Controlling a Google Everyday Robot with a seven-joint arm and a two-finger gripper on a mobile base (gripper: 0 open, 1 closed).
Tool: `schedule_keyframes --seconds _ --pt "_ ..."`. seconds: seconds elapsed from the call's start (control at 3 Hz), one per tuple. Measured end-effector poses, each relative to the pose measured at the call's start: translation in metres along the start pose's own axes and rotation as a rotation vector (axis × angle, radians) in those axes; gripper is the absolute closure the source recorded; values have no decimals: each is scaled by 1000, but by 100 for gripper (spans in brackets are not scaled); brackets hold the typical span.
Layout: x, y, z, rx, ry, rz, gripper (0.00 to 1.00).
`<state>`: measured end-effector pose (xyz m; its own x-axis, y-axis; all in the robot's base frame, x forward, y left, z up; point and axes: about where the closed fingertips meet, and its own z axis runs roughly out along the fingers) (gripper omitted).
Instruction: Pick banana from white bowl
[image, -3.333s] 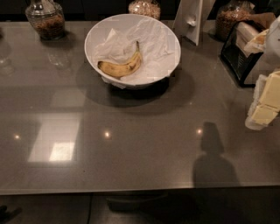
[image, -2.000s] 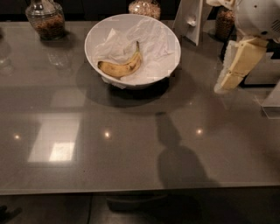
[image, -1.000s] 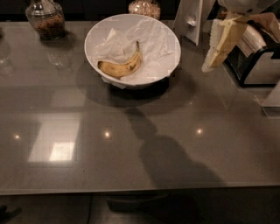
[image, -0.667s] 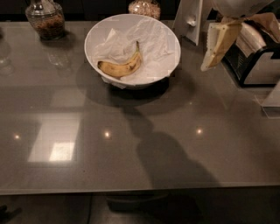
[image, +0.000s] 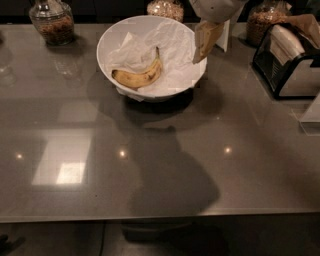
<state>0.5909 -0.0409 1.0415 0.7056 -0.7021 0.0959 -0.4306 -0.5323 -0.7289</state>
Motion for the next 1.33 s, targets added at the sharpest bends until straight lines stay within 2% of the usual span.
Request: schedule_keyframes --seconds 0.33,0.67,1.0,1.33 --pt "2 -8 36 -33 -27 -64 29" --pt "6 -8 63 -65 -70 -62 45" --pt "11 -6 87 -92 -125 -17 52" --pt "15 1 111 -125 -176 44 52"
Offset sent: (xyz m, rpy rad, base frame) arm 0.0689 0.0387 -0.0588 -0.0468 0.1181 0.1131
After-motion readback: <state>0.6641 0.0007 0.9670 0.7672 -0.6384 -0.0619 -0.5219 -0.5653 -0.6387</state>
